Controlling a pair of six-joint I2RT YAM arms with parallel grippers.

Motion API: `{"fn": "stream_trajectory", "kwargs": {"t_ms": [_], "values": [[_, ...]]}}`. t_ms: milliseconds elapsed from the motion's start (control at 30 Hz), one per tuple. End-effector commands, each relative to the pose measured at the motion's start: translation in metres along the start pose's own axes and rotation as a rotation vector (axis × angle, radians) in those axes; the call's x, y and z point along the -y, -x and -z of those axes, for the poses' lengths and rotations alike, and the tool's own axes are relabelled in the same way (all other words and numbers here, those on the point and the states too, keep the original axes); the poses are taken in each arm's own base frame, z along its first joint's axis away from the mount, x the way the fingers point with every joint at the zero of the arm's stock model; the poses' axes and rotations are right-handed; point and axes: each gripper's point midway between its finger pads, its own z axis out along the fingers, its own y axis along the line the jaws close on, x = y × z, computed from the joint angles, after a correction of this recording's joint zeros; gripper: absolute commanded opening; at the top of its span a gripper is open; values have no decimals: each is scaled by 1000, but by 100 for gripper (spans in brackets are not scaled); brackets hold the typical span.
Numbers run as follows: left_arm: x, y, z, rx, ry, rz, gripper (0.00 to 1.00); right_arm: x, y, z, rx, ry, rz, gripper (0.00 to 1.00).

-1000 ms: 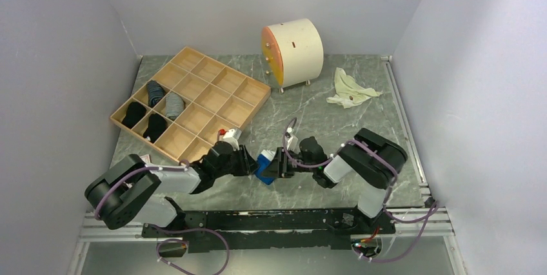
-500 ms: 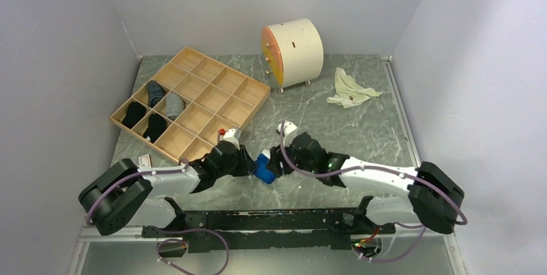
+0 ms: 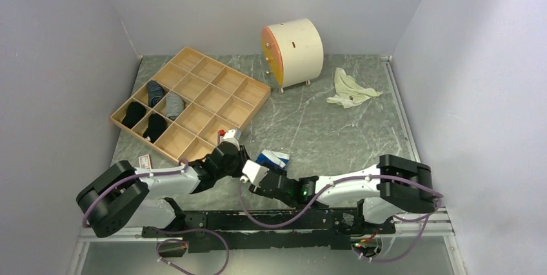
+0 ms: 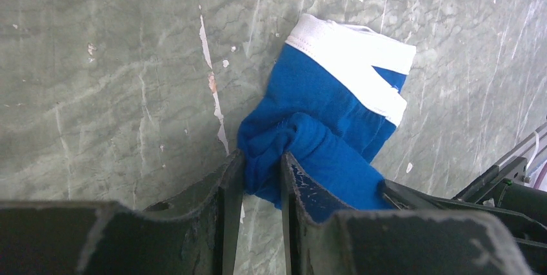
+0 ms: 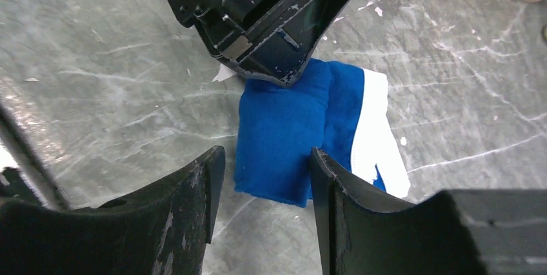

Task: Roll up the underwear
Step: Roll the underwear to the center of the board.

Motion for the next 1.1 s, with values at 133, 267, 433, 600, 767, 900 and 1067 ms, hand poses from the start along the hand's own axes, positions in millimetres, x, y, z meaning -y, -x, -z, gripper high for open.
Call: {"fn": "stream_trajectory", "kwargs": {"t_ms": [133, 267, 433, 600, 767, 900, 1067], "values": [[-41, -30, 8, -102, 159, -32, 31, 10, 18, -16, 47, -114, 95, 52], [-42, -29, 9, -99, 163, -30, 31, 6, -6, -22, -19, -120, 78, 39], [-34, -27, 10, -80, 118, 2, 36, -3, -32, -26, -48, -43, -60, 10], [-28, -17, 16, -40, 106, 9, 56, -17, -34, -20, 44, 221, -377, 1], [-6, 5, 28, 69, -9, 4, 75, -30, -29, -10, 126, 446, -559, 1], [2, 8, 30, 104, -75, -2, 86, -28, -33, -14, 122, 509, -644, 1], [-1, 4, 20, 106, -74, 79, 96, -17, -42, -15, 148, 532, -754, 1]]}}
